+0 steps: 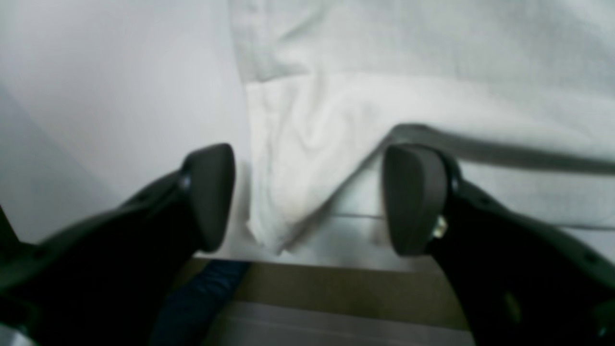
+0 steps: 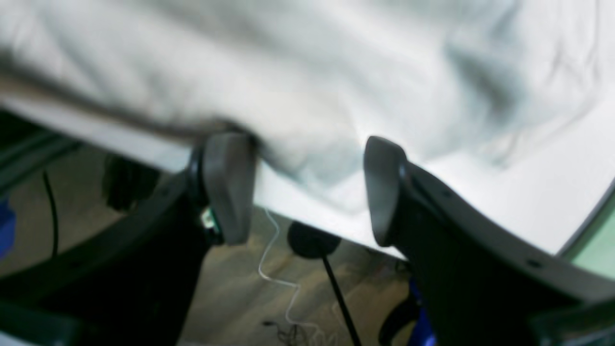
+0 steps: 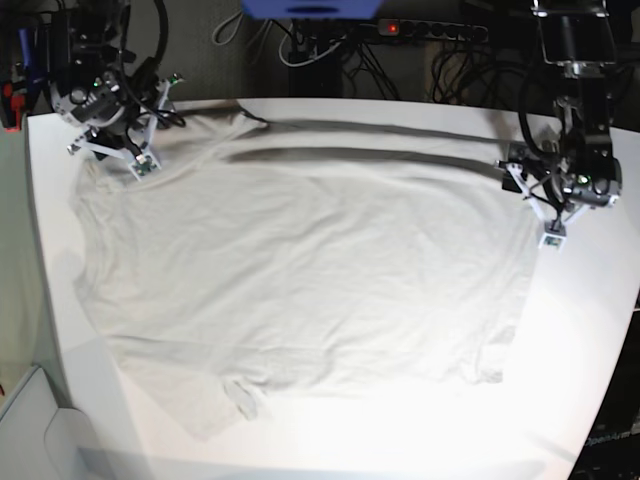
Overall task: Layout the t-shirt on the table in an organized manner, then fold the t-shirt properly
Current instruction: 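Move the right gripper along the collar edge to the shirt's corner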
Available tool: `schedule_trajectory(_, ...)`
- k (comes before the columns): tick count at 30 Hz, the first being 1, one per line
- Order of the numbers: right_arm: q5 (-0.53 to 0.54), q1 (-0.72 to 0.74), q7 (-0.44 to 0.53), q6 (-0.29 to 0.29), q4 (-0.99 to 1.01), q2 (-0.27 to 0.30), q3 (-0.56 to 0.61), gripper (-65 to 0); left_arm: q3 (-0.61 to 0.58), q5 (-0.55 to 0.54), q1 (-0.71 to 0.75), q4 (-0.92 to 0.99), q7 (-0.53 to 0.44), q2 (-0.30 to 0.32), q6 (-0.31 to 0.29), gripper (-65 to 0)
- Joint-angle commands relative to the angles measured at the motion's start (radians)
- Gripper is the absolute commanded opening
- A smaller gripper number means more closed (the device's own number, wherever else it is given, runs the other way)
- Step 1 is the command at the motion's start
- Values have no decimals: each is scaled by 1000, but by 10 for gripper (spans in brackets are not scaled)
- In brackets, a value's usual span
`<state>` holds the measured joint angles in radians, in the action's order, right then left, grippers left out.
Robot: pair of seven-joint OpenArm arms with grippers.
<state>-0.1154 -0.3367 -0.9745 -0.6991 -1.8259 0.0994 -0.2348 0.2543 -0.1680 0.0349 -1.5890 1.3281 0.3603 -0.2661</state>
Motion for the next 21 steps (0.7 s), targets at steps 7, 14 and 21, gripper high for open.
schedule_trajectory(7,-14,-11,-16,1,7,-8,5,-493,7,3,-17,-15,-5,16,1,-178)
schedule_trajectory(14,-17,-52,-19,1,-64,-11,-2,-650,7,3,-17,-21,-5,16,1,-179)
schedule_trajectory(21,-16,-132,-21,1,-193,-11,-1,-650,7,3,-17,-21,-3,16,1,-179)
